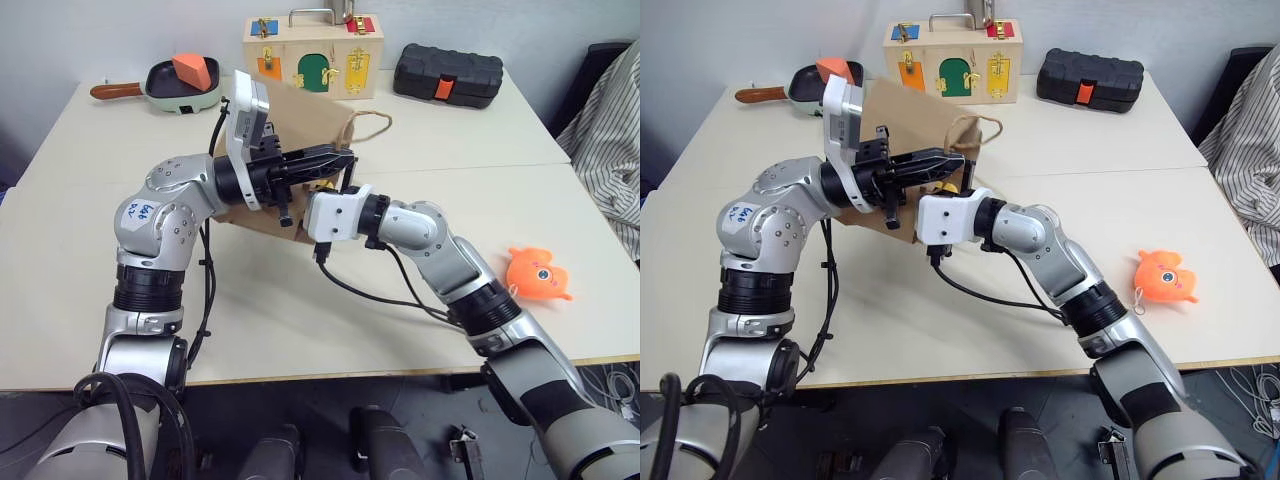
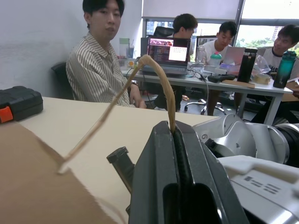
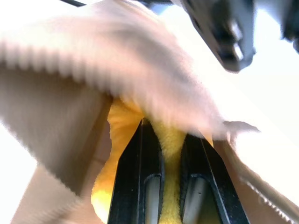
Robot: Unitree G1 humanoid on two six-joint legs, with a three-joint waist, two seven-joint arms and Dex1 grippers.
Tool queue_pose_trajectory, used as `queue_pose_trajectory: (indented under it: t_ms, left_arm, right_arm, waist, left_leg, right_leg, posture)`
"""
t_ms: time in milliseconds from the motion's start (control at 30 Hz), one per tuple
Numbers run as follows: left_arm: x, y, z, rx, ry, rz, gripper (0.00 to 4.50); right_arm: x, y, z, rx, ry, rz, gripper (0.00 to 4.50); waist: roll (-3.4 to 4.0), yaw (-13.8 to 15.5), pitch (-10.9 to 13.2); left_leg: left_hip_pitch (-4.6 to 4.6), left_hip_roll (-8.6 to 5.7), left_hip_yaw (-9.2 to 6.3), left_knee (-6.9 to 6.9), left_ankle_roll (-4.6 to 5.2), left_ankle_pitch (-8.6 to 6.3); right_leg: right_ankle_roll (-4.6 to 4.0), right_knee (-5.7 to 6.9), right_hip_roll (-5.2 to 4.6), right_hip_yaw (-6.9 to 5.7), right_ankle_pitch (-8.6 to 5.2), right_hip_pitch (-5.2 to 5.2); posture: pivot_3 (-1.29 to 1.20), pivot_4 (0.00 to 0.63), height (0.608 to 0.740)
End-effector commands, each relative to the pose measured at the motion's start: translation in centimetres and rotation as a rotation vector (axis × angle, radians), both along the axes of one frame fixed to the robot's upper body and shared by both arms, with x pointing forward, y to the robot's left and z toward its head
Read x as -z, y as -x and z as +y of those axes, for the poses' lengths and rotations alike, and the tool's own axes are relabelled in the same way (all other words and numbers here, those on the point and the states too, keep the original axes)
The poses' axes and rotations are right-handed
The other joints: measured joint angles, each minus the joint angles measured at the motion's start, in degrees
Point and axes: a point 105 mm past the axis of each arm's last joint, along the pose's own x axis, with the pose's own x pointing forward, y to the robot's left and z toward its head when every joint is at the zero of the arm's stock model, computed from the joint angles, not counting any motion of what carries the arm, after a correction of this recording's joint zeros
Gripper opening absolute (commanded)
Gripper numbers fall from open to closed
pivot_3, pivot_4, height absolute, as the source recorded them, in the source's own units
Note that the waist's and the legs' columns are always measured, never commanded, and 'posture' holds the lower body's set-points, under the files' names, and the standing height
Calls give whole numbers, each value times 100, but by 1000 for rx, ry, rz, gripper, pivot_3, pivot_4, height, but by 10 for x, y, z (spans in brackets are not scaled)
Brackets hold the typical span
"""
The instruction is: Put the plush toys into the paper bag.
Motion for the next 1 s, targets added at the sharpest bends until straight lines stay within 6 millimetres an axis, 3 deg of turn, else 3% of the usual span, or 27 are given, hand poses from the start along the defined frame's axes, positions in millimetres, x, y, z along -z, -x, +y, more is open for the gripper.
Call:
queue_pose_trajectory:
  t_ms: [33,133,333,567,600,767,867,967,1000]
  left_arm:
    - [-12,4,6,-4,35,-44,0]
    - [-13,4,6,-1,38,-43,0]
    - [-12,4,8,5,30,-34,0]
    - [-12,4,8,2,27,-37,0]
    - [-12,4,9,1,25,-38,0]
    - [-10,1,12,-15,24,-35,0]
    - [-8,1,13,-22,26,-26,0]
    - [-5,1,15,-27,31,-12,0]
    - [-4,1,15,-27,34,-8,0]
  right_arm:
    - [20,-13,2,33,-95,229,12]
    - [24,-22,1,62,-143,309,12]
    - [31,-19,0,5,-306,681,12]
    - [53,-31,-12,164,-239,686,12]
    - [53,-34,-16,193,-242,675,678]
    - [37,-21,-30,180,-245,603,2349]
    - [25,1,-39,131,-235,576,3432]
    - [8,36,-62,75,-230,567,4431]
    - [3,48,-72,69,-224,565,4472]
  waist:
    - [0,-19,0]
    - [0,-63,0]
    - [0,-101,0]
    - [1,-107,0]
    - [1,-107,0]
    - [1,-77,0]
    - [1,-71,0]
    - [1,-54,0]
    - [1,-40,0]
  left_leg:
    - [0,0,0,-1,0,0]
    - [-1,0,-2,-2,0,0]
    - [-1,0,-7,-2,0,0]
    - [0,1,-7,-3,-1,0]
    - [0,0,-6,-3,-1,0]
    - [-1,-1,-9,-1,0,0]
    - [-3,-4,-9,1,0,-1]
    - [-3,-4,-9,-1,0,-1]
    - [-3,-4,-10,-3,0,-1]
  right_leg:
    - [0,0,0,0,0,0]
    - [-1,2,0,1,0,-2]
    - [-1,3,0,-3,1,-2]
    - [-1,10,0,-1,1,-5]
    - [-1,10,-1,0,1,-5]
    - [-1,12,-2,0,1,-5]
    - [-1,11,-5,0,1,-5]
    - [-1,10,-4,1,1,-6]
    - [-1,9,-4,1,1,-6]
  posture:
    - [0,150,740]
    - [0,150,740]
    - [0,150,740]
    - [0,150,740]
    - [0,150,740]
    - [0,150,740]
    - [0,150,740]
    - [0,150,740]
    - [0,150,740]
